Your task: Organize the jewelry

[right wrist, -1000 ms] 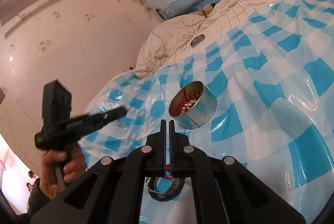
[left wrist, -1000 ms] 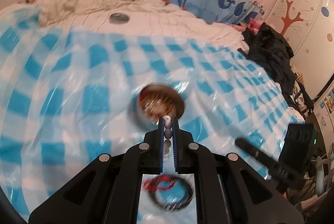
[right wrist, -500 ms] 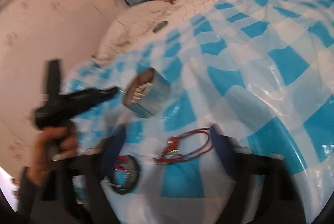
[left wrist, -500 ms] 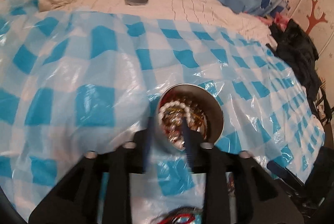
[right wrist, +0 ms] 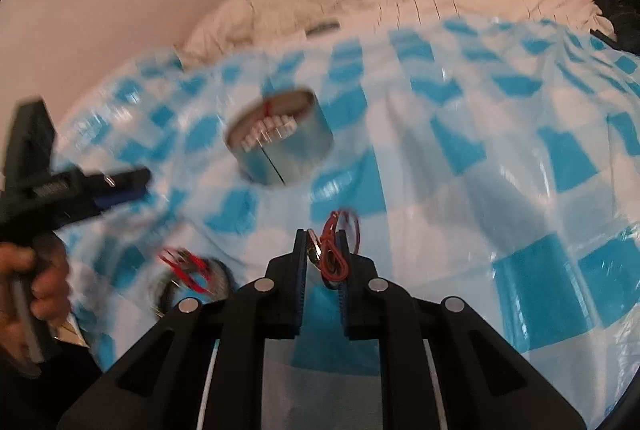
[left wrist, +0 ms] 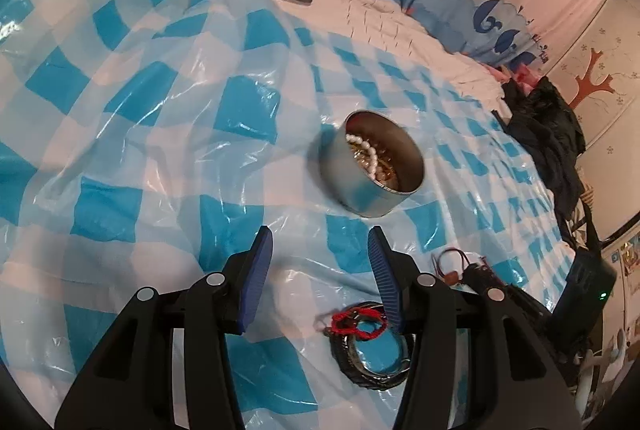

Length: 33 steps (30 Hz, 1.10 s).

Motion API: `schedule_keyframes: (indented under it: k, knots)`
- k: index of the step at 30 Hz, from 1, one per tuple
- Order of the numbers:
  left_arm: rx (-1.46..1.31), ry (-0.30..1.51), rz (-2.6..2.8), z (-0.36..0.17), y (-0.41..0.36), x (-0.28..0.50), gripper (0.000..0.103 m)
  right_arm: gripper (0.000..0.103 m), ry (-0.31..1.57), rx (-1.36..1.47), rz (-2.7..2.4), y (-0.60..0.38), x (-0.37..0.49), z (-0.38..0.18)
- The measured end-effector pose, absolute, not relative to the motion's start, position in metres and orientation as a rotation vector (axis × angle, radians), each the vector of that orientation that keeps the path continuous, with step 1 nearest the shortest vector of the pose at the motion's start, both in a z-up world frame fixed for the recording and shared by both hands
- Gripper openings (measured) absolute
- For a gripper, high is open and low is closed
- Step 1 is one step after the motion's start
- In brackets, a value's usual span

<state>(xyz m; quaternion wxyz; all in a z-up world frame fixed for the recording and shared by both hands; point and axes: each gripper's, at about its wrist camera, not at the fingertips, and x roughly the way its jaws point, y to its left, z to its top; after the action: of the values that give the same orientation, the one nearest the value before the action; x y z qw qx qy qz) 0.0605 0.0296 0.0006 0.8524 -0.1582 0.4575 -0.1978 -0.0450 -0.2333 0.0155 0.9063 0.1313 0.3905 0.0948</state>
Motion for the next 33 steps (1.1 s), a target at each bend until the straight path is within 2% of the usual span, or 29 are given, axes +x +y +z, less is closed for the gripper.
schedule_keyframes:
  k: [5,12,16,18,19,21,25,29,33]
  knots:
    - [-0.347,0.954,-0.442,0.008,0.03,0.06,0.048,0.014,0.729,0.332,0.282,-0.232,-0.038,0.045]
    - [-0.39,0.956,-0.42,0.008,0.043,0.062,0.055,0.014,0.663,0.411,0.422,-0.221,0.015,0.092]
    - [-0.39,0.956,-0.41,0.008,0.048,0.063,0.056,0.015,0.672,0.491,0.505,-0.207,0.058,0.093]
    - [-0.391,0.956,-0.404,0.008,0.051,0.063,0.057,0.037,0.745,0.495,0.478,-0.201,0.082,0.073]
    - [-0.393,0.956,-0.4,0.008,0.052,0.063,0.057,0.06,0.785,0.473,0.432,-0.2,0.092,0.061]
    - [-0.401,0.957,-0.393,0.009,0.055,0.063,0.058,0.061,0.854,0.436,0.333,-0.206,0.101,0.037]
    - [-0.399,0.951,-0.387,0.011,0.056,0.06,0.063,0.061,0.817,0.401,0.279,-0.226,0.069,0.036]
    - [-0.39,0.959,-0.376,0.008,0.055,0.058,0.067,0.072,0.82,0.327,0.218,-0.24,0.019,0.03]
    - [-0.363,0.983,-0.364,0.004,0.05,0.049,0.069,0.072,0.839,0.348,0.132,-0.249,-0.012,0.009]
